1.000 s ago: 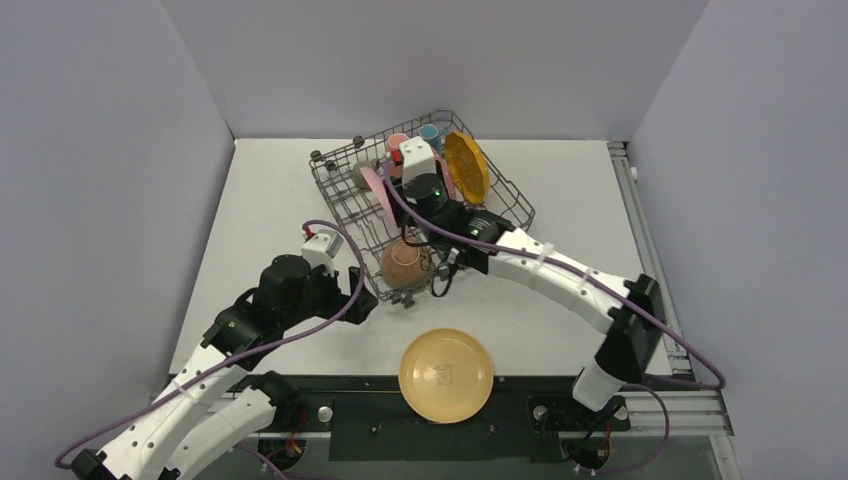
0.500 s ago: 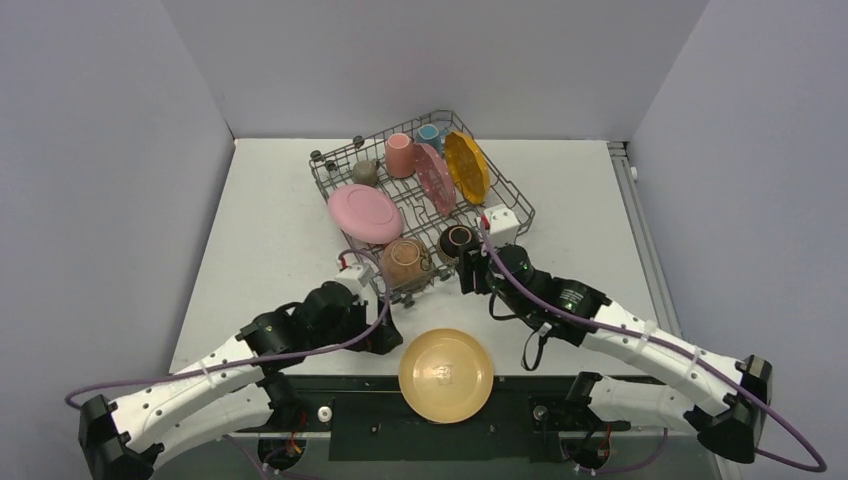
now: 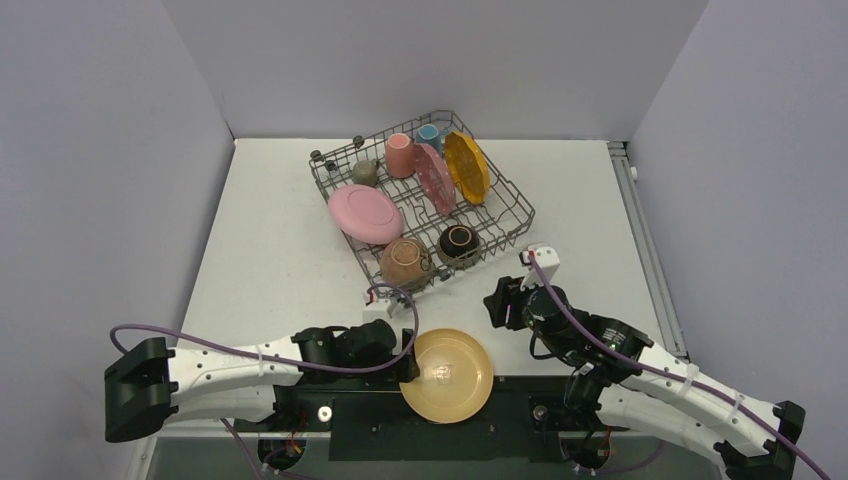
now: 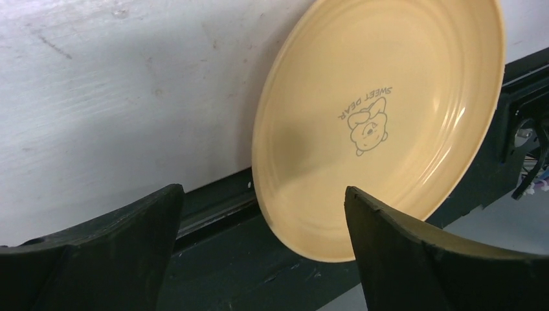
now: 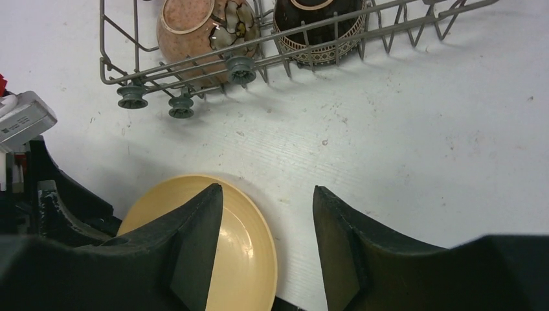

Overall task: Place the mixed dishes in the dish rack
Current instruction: Pick up the plate from the corner of the board.

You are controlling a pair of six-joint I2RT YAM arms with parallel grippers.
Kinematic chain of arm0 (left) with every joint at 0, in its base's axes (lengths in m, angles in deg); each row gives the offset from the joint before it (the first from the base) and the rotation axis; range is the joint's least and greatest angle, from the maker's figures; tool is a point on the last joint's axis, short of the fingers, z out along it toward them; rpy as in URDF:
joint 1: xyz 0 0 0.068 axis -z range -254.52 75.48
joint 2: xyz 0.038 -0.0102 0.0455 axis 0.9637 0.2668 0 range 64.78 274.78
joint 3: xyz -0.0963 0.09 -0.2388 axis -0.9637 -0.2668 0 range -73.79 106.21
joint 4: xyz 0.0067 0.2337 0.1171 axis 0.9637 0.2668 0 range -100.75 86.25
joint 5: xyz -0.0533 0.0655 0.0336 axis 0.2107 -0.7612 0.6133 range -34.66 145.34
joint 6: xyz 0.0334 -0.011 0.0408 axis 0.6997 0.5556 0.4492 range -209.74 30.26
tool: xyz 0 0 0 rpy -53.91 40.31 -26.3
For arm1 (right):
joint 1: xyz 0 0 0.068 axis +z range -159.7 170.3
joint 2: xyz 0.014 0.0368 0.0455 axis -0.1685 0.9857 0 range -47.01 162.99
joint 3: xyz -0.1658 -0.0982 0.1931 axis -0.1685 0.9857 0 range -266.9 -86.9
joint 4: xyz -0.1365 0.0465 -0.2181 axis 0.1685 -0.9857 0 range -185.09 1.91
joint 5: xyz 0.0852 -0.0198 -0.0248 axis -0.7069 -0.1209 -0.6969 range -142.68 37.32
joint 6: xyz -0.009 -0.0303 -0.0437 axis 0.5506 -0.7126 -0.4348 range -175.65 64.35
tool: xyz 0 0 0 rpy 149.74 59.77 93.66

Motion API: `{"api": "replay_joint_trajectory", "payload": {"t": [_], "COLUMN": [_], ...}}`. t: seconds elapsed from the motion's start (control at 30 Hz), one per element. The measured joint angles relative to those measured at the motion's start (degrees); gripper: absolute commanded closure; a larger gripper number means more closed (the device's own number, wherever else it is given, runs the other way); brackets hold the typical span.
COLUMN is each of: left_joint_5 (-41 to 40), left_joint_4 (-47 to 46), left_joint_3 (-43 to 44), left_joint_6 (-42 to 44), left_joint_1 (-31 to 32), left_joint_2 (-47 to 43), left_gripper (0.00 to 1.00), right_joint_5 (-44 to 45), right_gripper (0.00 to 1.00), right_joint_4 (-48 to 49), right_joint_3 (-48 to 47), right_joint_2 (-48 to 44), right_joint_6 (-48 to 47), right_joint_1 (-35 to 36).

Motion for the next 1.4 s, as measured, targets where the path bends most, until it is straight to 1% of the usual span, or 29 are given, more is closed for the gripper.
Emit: {"api": "replay_joint_trajectory", "payload": {"t": [0.03, 0.07, 0.1, 0.13, 0.17, 0.2, 0.23, 0.27, 0.3, 0.33, 0.4, 0.53, 0.63, 0.93, 1.23, 1.3, 1.37, 1.4], "left_joint_5": [0.0, -0.1, 0.0, 0.0, 0.0, 0.0, 0.2, 0.2, 0.3, 0.3, 0.3, 0.1, -0.3, -3.2, -4.8, -4.8, -4.7, -4.5], "left_joint_4": [-1.0, -2.2, -3.8, -4.5, -5.5, -6.6, -7.5, -8.2, -9.0, -9.6, -10.1, -10.3, -9.8, -5.3, 1.4, 2.1, 2.3, 2.4], "left_joint_3": [0.0, -0.1, -0.1, -0.1, -0.1, -0.2, -0.2, -0.2, -0.3, -0.4, -0.4, -0.4, -0.4, -0.3, 0.9, 1.4, 1.7, 1.9], "left_joint_6": [-0.7, -1.0, -1.5, -1.7, -2.3, -2.6, -2.9, -3.1, -3.5, -3.7, -3.9, -3.8, -3.3, -1.8, -0.4, 0.2, 0.7, 0.9], "left_joint_1": [0.2, 0.3, 0.4, 0.5, 0.5, 0.6, 0.7, 0.7, 0.7, 0.7, 0.7, 0.7, 0.7, 0.7, -0.2, -0.9, -1.7, -2.3], "left_joint_2": [1.1, 2.3, 3.5, 4.5, 5.6, 6.7, 7.6, 8.4, 9.1, 9.6, 10.3, 10.2, 8.5, -6.6, -14.0, -14.8, -15.1, -15.3], "left_gripper": [0.18, 0.20, 0.27, 0.36, 0.41, 0.54, 0.61, 0.73, 0.79, 0.92, 1.00, 1.00, 1.00, 1.00, 1.00, 1.00, 1.00, 1.00], "right_joint_5": [0.0, 0.0, 0.0, 0.0, 0.0, 0.0, 0.0, 0.0, 0.0, 0.0, 0.1, 0.0, -0.7, -8.1, -16.4, -18.7, -20.4, -21.1], "right_gripper": [0.52, 0.52, 0.52, 0.53, 0.53, 0.54, 0.54, 0.54, 0.55, 0.55, 0.57, 0.57, 0.56, 0.52, 0.52, 0.56, 0.71, 0.83], "right_joint_4": [-0.4, -0.9, -1.3, -1.6, -1.8, -2.1, -2.6, -3.0, -3.4, -3.9, -4.7, -6.1, -6.0, -5.7, -0.5, 1.5, 3.2, 4.1], "right_joint_3": [0.5, 0.9, 1.3, 1.6, 1.9, 2.4, 2.9, 3.4, 4.0, 4.5, 5.3, 5.6, 5.9, 10.0, 13.4, 14.5, 15.1, 15.3], "right_joint_2": [-0.8, -1.6, -2.1, -2.6, -3.1, -3.8, -4.4, -4.9, -5.5, -6.0, -7.1, -8.4, -8.4, -9.9, -11.4, -11.0, -10.3, -9.9], "right_joint_6": [0.6, 1.3, 1.9, 2.5, 2.9, 3.6, 4.1, 4.5, 5.1, 5.6, 6.2, 7.6, 8.4, 10.4, 13.2, 14.2, 14.8, 15.0], "right_joint_1": [0.1, 0.2, 0.3, 0.3, 0.4, 0.6, 0.6, 0.7, 0.7, 0.7, 0.7, 0.7, 0.7, 0.7, 0.7, 0.7, 0.7, 0.7]}}
